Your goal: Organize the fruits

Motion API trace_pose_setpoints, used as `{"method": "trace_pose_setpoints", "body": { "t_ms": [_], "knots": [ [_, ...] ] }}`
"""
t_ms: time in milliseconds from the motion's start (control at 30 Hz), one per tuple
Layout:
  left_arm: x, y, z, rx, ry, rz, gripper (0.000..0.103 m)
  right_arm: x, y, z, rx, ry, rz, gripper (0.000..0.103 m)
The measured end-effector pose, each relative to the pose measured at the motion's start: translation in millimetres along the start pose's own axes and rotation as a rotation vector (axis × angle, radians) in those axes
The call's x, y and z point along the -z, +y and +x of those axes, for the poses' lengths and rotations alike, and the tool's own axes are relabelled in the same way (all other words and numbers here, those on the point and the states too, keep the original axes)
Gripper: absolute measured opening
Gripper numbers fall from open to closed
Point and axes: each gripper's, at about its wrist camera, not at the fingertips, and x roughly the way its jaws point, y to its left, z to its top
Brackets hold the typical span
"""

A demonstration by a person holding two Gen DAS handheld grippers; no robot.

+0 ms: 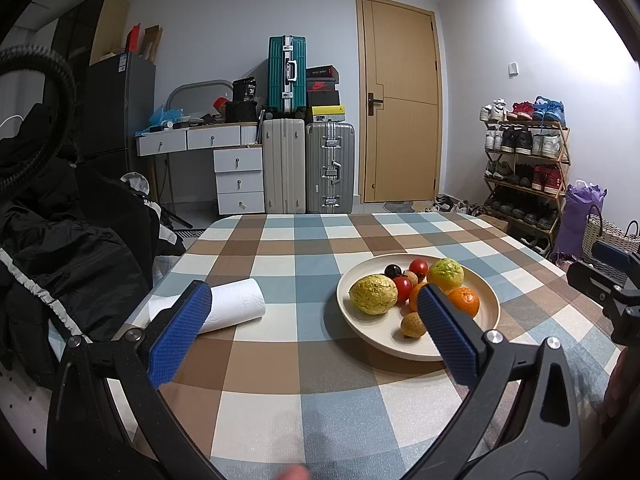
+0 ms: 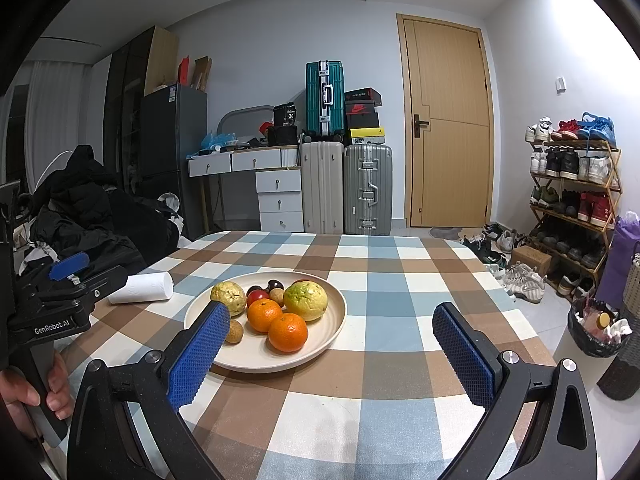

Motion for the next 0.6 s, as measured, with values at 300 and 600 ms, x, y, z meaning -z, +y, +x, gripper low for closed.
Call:
{"method": "trace_pose_setpoints", "body": {
  "t_ms": [300, 600],
  "knots": [
    [-0.5, -0.2, -2.0, 0.001, 0.0, 0.0, 0.103, -0.5, -0.4, 0.7, -0.001, 0.001, -0.003, 0.103],
    [0.4, -1.3, -2.0, -0.003, 0.0, -0.005, 0.103, -0.6, -1.9, 1.7, 0.001, 0.002, 0.002, 0.103]
  ]
}}
